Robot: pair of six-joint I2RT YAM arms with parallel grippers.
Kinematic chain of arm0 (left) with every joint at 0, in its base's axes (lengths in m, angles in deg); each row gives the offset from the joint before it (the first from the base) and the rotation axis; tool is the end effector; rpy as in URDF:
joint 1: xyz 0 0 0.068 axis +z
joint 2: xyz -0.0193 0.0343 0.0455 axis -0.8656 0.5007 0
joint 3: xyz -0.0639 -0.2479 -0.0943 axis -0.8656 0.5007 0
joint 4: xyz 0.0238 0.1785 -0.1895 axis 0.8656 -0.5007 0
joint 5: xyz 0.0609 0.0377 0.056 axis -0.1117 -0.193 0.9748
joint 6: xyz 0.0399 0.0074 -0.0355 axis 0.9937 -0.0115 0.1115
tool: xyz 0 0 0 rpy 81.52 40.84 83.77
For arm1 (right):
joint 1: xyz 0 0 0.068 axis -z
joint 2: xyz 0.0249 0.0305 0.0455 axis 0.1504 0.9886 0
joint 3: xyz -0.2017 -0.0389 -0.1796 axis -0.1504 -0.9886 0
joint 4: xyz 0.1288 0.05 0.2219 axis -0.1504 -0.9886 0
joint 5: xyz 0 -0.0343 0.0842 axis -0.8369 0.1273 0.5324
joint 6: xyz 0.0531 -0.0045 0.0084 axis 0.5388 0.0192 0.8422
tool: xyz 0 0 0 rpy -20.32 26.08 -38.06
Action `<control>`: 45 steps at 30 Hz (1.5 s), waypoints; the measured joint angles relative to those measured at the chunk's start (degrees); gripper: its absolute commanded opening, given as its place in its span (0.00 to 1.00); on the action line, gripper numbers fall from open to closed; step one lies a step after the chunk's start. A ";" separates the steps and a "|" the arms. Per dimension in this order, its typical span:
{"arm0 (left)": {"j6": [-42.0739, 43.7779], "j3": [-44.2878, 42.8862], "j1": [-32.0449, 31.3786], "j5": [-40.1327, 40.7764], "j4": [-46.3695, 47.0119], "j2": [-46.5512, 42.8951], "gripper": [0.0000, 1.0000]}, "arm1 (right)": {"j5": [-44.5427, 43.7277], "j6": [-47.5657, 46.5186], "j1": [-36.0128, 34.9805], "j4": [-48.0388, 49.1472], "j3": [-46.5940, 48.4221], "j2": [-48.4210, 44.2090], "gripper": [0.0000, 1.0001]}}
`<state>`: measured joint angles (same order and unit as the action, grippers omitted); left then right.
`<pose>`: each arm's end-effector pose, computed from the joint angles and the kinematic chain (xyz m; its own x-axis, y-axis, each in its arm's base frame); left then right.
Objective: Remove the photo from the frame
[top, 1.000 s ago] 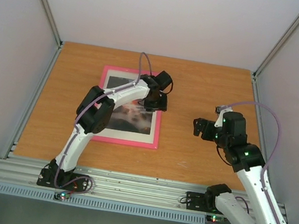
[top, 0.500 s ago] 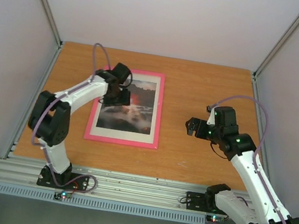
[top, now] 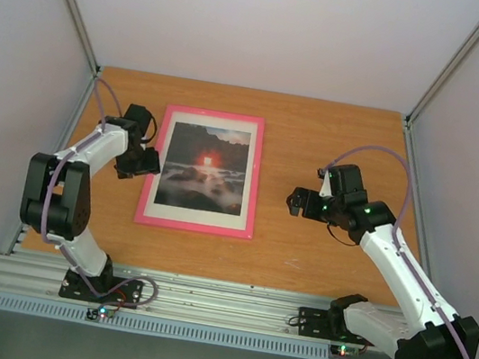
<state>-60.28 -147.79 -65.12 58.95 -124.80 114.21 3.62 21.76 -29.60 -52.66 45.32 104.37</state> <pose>0.2995 -0.0277 0.2039 -0.9363 -0.3017 -0.1797 -0.2890 0.9527 -0.0941 0.1943 0.0806 0.2687 -0.7168 -0.3583 -0.5981 -0.5008 0.8615 0.0841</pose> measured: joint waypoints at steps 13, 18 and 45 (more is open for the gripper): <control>3.13 0.00 1.90 -5.49 1.09 7.72 0.56 | -0.15 0.50 -2.10 1.44 0.22 2.27 0.98; 3.43 -0.13 1.88 -7.32 1.11 8.37 0.48 | -0.17 0.48 -2.19 1.70 0.39 2.73 0.98; 0.15 -5.53 -14.73 -5.49 2.10 12.02 0.40 | -3.67 -3.04 -11.32 2.89 2.95 4.87 0.98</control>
<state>-60.12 -153.32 -79.86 53.46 -122.71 126.23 -0.05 18.72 -40.92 -49.78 48.27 109.25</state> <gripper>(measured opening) 0.381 0.985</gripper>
